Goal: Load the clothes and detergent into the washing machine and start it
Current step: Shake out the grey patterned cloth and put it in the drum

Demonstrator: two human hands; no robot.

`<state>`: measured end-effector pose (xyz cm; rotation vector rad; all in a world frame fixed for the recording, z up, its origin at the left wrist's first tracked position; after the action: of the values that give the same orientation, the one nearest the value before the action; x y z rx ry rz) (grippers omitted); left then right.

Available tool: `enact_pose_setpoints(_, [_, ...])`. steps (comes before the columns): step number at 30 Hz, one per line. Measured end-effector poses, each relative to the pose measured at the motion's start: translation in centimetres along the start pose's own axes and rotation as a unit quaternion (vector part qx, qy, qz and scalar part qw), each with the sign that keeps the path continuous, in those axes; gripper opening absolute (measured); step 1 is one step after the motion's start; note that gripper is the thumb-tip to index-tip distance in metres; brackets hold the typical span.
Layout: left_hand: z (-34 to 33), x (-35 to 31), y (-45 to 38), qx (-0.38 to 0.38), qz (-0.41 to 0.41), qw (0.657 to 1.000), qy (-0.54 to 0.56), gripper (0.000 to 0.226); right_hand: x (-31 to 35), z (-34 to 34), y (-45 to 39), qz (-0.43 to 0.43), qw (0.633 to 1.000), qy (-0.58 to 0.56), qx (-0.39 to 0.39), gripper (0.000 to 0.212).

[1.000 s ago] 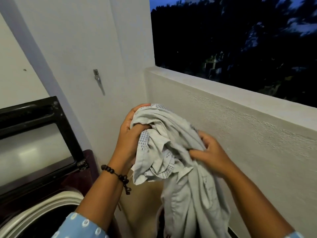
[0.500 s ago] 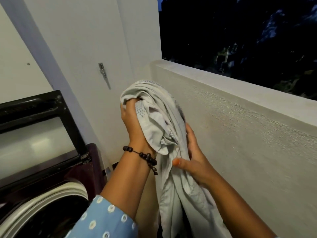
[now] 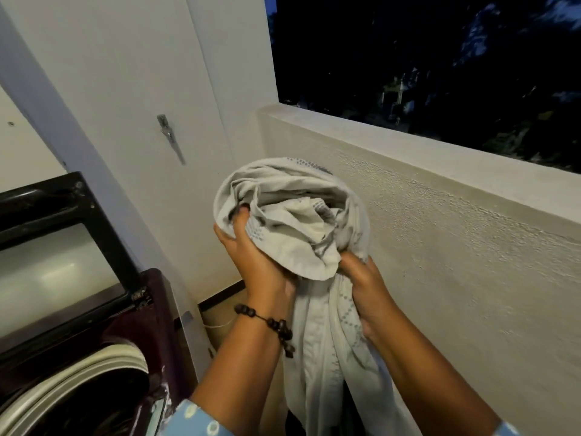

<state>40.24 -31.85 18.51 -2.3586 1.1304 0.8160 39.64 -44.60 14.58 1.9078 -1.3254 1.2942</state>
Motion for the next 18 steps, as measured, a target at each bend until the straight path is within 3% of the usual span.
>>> enact_pose_setpoints(1, [-0.1,0.2,0.6,-0.023,-0.012,0.999,-0.024,0.037,-0.1,0.1,-0.1,-0.020,1.000,-0.019,0.000,0.057])
enact_pose_setpoints(4, [-0.1,0.5,2.8,0.010,-0.010,0.995,-0.103,0.059,0.6,-0.1,-0.2,-0.045,0.996,-0.066,0.028,0.103])
enact_pose_setpoints(6, [0.5,1.0,2.9,0.029,-0.009,0.988,-0.154,0.059,0.9,-0.2,-0.1,-0.030,0.997,-0.062,0.016,0.114])
enact_pose_setpoints(9, [1.9,2.1,4.0,0.089,-0.030,0.967,-0.235,0.047,1.7,0.5,-0.5,0.022,0.999,-0.011,-0.041,0.092])
enact_pose_setpoints(13, [4.2,1.6,4.1,0.180,0.009,0.928,-0.326,0.040,2.9,2.6,-1.0,0.089,0.991,0.060,-0.077,0.069])
enact_pose_setpoints(18, [4.2,-1.8,0.5,0.259,-0.005,0.863,-0.433,0.109,4.6,4.3,-1.4,0.122,0.961,0.247,0.005,0.077])
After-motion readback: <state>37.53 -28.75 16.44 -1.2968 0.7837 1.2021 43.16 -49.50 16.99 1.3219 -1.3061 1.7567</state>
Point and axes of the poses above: each hand's wrist, its own y-axis away from the middle knuckle, its own z-axis out of the back of the hand, x = y × z, the point moved 1 cm from there along -y, towards the middle knuckle, and after that the axes turned 6 degrees about x, right-handed, at the moved point
